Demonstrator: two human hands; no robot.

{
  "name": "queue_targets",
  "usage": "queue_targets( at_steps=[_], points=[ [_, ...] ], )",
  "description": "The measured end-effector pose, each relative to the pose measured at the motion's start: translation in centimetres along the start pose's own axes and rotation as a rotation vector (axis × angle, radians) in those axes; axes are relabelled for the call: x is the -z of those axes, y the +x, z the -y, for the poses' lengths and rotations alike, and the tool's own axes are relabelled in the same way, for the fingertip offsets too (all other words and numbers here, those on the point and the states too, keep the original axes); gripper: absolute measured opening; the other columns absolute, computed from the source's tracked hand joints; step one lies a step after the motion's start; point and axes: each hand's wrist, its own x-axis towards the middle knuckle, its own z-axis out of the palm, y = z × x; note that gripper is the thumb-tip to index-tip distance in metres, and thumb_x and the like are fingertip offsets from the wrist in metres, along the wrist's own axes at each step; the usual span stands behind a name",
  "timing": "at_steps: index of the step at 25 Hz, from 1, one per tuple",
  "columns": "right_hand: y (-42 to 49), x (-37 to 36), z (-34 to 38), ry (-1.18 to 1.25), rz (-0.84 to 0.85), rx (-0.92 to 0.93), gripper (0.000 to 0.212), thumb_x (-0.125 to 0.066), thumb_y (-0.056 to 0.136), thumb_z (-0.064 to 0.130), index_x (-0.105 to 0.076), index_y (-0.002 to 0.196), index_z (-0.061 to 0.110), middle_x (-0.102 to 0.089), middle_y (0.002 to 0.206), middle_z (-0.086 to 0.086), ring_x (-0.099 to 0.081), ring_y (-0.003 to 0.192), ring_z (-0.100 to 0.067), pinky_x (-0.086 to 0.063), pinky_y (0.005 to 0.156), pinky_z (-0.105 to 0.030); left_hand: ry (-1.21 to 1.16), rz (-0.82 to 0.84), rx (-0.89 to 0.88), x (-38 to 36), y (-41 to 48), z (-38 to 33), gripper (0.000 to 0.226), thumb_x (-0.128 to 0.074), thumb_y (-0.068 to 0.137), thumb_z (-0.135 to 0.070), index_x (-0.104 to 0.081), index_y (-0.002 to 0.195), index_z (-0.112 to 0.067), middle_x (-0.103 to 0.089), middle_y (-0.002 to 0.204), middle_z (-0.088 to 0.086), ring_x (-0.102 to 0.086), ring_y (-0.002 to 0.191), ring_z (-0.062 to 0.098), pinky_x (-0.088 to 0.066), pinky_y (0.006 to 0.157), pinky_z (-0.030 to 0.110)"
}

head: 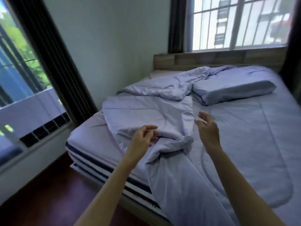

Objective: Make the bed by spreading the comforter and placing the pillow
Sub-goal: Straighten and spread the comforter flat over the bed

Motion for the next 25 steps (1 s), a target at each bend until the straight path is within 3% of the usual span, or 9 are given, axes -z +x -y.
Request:
queue_targets(
  at_steps=[3, 9, 13, 16, 18, 20, 22, 25],
  points=[
    [3.1, -3.0, -2.3, -0.011, -0.117, -0.100, 0.037, -0.056, 0.090, 0.015, -0.054, 0.127, 0.014, -0.059, 0.129, -0.001, -0.057, 0.111, -0.016, -0.038, 0.088, -0.022, 0.042, 0.131, 0.025, 0.7, 5.0, 2.0, 0.025, -0.042, 0.099, -0.012, -0.060, 0.098, -0.029, -0.069, 0.092, -0.009, -0.064, 0.074, 0.000, -0.048, 0.062, 0.011],
    [5.7, -6.8, -7.5, -0.099, -0.198, -0.231, 0.040, -0.055, 0.089, 0.014, -0.052, 0.129, 0.011, -0.057, 0.133, -0.004, -0.054, 0.119, -0.021, -0.039, 0.091, -0.024, 0.084, 0.300, 0.081, 1.4, 15.0, 6.0, 0.025, -0.040, 0.099, -0.006, -0.060, 0.112, -0.011, -0.066, 0.100, 0.002, -0.061, 0.079, 0.005, -0.049, 0.063, 0.009],
    [5.8, -5.4, -12.0, -0.124, -0.483, -0.426, 0.039, -0.056, 0.086, 0.019, -0.056, 0.125, 0.013, -0.061, 0.129, -0.007, -0.058, 0.114, -0.025, -0.043, 0.093, -0.030, 0.101, 0.548, 0.085, -1.6, 20.0, 8.0, 0.025, -0.041, 0.098, -0.002, -0.059, 0.115, -0.003, -0.064, 0.101, 0.007, -0.062, 0.082, 0.007, -0.050, 0.063, 0.009],
    [5.2, -6.9, -14.9, -0.131, -0.680, -0.546, 0.037, -0.054, 0.088, 0.020, -0.055, 0.123, 0.011, -0.061, 0.127, -0.009, -0.057, 0.115, -0.027, -0.039, 0.086, -0.024, 0.160, 0.752, 0.066, -3.1, 22.9, 10.1, 0.023, -0.044, 0.096, -0.005, -0.061, 0.109, -0.011, -0.067, 0.097, 0.001, -0.063, 0.081, 0.008, -0.049, 0.066, 0.012],
    [5.3, -10.1, -16.5, -0.097, -0.646, -0.614, 0.047, -0.058, 0.087, 0.027, -0.049, 0.130, 0.009, -0.058, 0.131, -0.011, -0.056, 0.117, -0.028, -0.039, 0.086, -0.025, 0.209, 0.865, 0.064, -3.0, 24.4, 12.1, 0.021, -0.046, 0.094, -0.008, -0.063, 0.105, -0.015, -0.069, 0.094, -0.005, -0.064, 0.079, 0.007, -0.046, 0.063, 0.012],
    [5.4, -14.4, -17.7, -0.031, -0.537, -0.687, 0.077, -0.067, 0.082, 0.039, -0.031, 0.143, 0.009, -0.049, 0.140, -0.015, -0.052, 0.122, -0.030, -0.043, 0.094, -0.032, 0.254, 0.932, 0.062, -2.0, 25.9, 14.0, 0.020, -0.049, 0.093, -0.010, -0.064, 0.103, -0.018, -0.069, 0.092, -0.008, -0.064, 0.077, 0.006, -0.044, 0.059, 0.013],
    [5.1, -17.8, -18.6, -0.076, -0.470, -0.726, 0.093, -0.073, 0.077, 0.037, -0.019, 0.148, 0.011, -0.045, 0.142, -0.017, -0.051, 0.124, -0.032, -0.044, 0.097, -0.036, 0.243, 0.945, 0.073, -0.7, 27.3, 15.6, 0.018, -0.051, 0.093, -0.007, -0.064, 0.103, -0.014, -0.068, 0.089, -0.007, -0.061, 0.075, 0.006, -0.043, 0.057, 0.010],
    [4.1, -20.6, -19.0, -0.225, -0.511, -0.657, 0.065, -0.069, 0.078, 0.022, -0.042, 0.136, 0.011, -0.061, 0.123, -0.016, -0.060, 0.111, -0.030, -0.047, 0.085, -0.029, 0.244, 0.889, 0.050, 0.4, 29.5, 17.0, 0.017, -0.055, 0.090, -0.010, -0.064, 0.103, -0.017, -0.068, 0.095, 0.002, -0.060, 0.077, 0.012, -0.047, 0.066, 0.019]
  ],
)
